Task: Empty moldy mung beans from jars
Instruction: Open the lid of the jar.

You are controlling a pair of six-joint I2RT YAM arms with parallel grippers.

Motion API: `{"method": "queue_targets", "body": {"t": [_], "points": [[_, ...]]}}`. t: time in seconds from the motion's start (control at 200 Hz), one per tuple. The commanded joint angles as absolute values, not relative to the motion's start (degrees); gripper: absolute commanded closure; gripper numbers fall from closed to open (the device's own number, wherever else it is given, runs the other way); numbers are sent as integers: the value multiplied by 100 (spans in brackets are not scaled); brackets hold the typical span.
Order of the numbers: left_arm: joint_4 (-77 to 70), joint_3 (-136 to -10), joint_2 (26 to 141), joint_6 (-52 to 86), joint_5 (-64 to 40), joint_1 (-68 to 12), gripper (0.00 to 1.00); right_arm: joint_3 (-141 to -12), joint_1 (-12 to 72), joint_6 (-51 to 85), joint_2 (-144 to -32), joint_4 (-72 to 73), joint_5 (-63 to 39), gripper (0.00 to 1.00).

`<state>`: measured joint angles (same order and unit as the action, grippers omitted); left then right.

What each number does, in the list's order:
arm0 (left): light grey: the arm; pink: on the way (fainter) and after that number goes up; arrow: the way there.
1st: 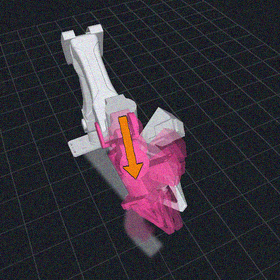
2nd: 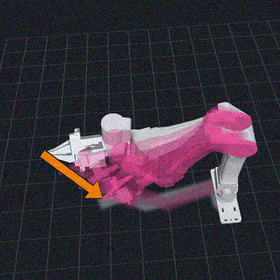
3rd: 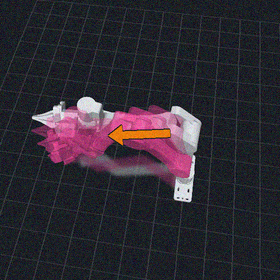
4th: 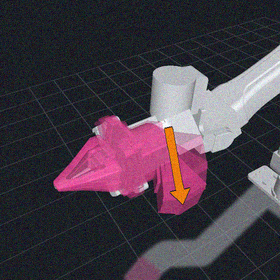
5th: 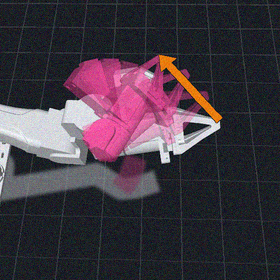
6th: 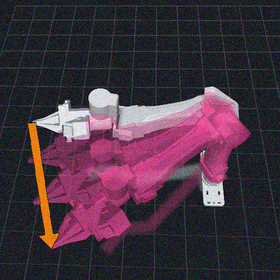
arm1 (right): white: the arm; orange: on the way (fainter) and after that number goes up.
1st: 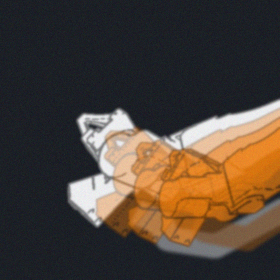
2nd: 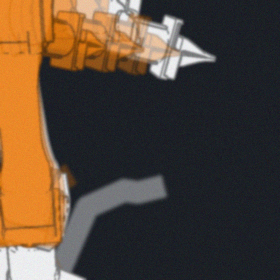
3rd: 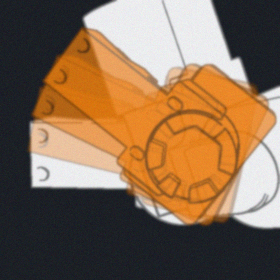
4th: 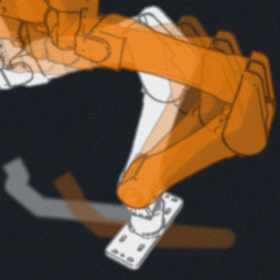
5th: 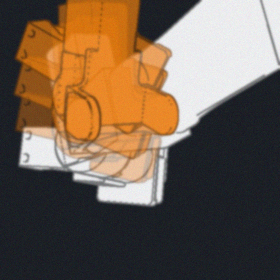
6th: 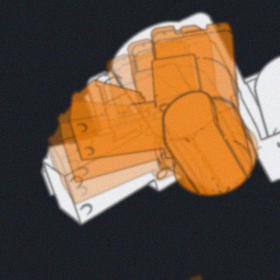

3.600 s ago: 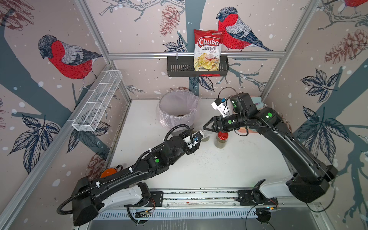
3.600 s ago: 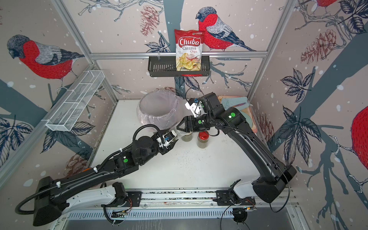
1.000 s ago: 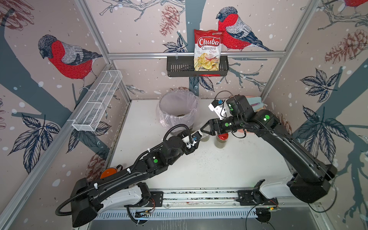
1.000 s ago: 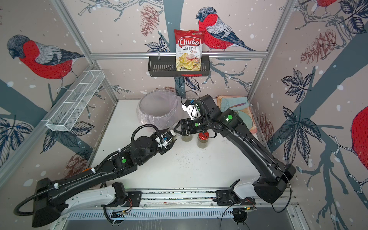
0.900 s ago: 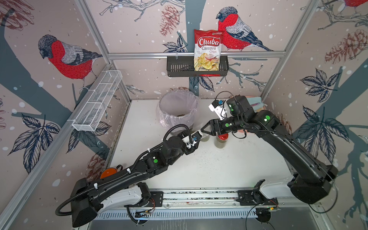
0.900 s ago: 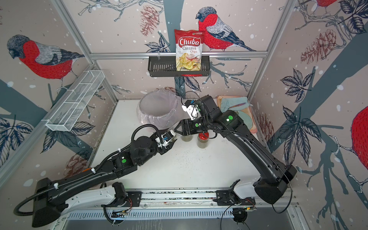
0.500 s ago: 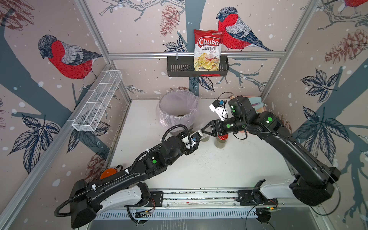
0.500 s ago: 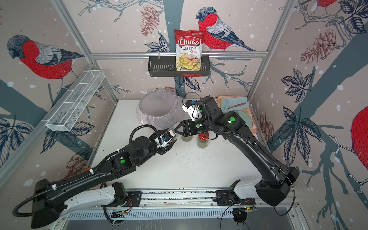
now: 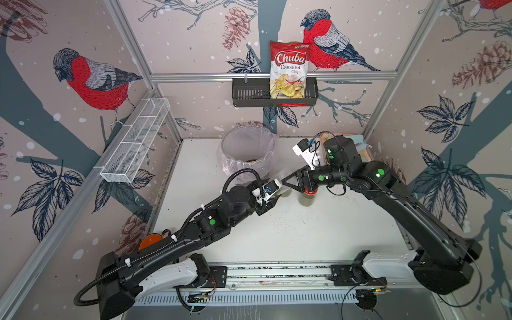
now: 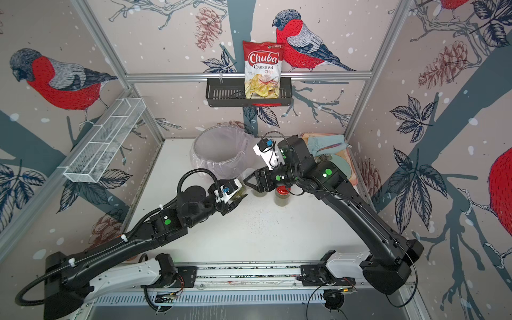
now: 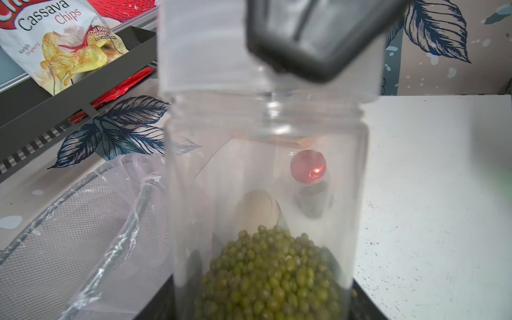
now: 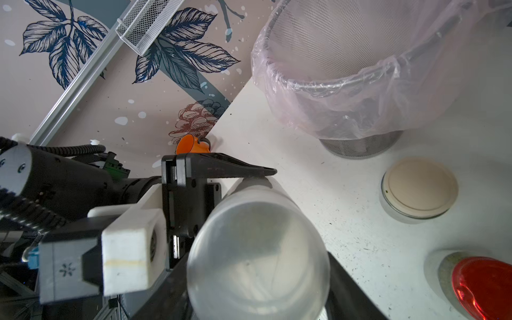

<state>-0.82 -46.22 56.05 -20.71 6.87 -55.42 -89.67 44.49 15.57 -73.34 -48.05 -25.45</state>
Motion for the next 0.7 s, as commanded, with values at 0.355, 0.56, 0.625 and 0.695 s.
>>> {"method": "queue_targets", "body": {"t": [0.355,0.56,0.625,0.695], "points": [[-142,-5062,5643,-1802,-495,-5493,100,-8298,4381,493,-6752,-3471,-3022,29],[-227,-5120,5634,-1767,-604,-5467,100,-8319,4329,427,-6838,-3385,-3189,26],[-254,-5109,5616,-1749,-606,-5458,100,-8306,4309,413,-6815,-3401,-3125,27],[-250,-5107,5607,-1749,-599,-5440,100,-8306,4255,437,-6786,-3410,-3166,27]]}}
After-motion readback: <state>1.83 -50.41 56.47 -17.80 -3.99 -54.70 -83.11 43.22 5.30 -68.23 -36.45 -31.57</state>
